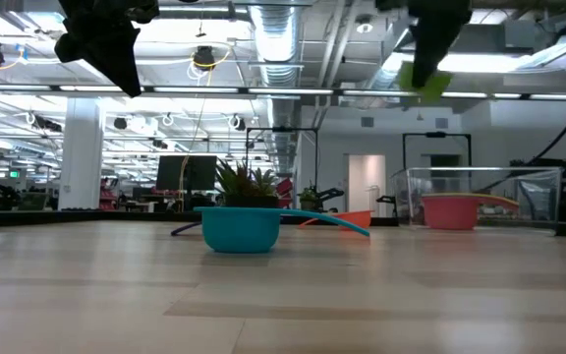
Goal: Nest measuring cups in basket
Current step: Stack the green measuring cup on top of the yellow measuring cup in the transparent bin
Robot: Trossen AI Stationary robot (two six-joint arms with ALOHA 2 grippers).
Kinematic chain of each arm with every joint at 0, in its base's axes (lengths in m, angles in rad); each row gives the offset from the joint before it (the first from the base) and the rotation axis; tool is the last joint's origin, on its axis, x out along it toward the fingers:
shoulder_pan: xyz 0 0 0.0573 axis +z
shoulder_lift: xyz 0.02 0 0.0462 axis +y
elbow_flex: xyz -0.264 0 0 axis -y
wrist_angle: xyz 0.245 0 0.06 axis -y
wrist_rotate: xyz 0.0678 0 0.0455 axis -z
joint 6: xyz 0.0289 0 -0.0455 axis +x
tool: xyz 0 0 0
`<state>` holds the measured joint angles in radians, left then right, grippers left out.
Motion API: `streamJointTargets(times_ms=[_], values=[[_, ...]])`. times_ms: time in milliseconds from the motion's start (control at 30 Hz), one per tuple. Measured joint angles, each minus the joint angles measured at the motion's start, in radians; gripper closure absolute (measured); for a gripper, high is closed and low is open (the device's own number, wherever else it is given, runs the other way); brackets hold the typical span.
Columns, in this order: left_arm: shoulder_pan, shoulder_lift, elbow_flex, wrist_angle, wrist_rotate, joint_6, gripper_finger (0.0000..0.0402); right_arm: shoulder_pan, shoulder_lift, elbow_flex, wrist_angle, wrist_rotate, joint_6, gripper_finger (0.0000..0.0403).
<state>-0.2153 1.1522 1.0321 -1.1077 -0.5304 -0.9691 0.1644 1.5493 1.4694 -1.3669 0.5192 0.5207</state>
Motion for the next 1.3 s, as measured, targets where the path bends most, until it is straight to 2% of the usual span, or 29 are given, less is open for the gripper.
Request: streamJointTargets(times_ms=[67, 167, 367, 567, 633, 733, 833, 1067, 1300], values=[[0.0, 0.0, 0.0, 0.0, 0.0, 0.0, 0.0401, -0.006, -0.019, 0.035, -0.093, 0.085, -0.026, 0.0394], [0.0, 0.0, 0.0, 0.0, -0.002, 0.0, 0.0401, -0.046, -0.052, 0.054, -0.176, 0.137, -0.083, 0.0394], [0.0, 0.0, 0.0, 0.001, -0.018, 0.0, 0.0401, -0.198, -0.095, 0.049, -0.199, 0.138, -0.226, 0.0394], [0.0, 0.0, 0.0, 0.004, -0.018, -0.011, 0.0401, -0.366, -0.09, 0.049, -0.168, 0.137, -0.47, 0.0394], [0.0, 0.0, 0.0, 0.004, -0.019, -0.011, 0.0401, -0.416, -0.087, 0.049, -0.124, 0.123, -0.566, 0.0394], [0.0, 0.0, 0.0, 0.004, -0.02, -0.012, 0.0401, -0.483, -0.088, 0.04, -0.003, 0.029, -0.74, 0.0394], [0.0, 0.0, 0.0, 0.004, -0.02, -0.024, 0.0401, -0.543, -0.082, 0.03, 0.059, -0.05, -0.832, 0.0394], [0.0, 0.0, 0.0, 0.005, -0.03, -0.047, 0.0401, -0.665, -0.007, 0.028, -0.073, -0.079, -0.834, 0.0394], [0.0, 0.0, 0.0, 0.008, -0.06, -0.048, 0.0402, -0.711, 0.122, 0.027, -0.081, -0.144, -0.86, 0.0394]])
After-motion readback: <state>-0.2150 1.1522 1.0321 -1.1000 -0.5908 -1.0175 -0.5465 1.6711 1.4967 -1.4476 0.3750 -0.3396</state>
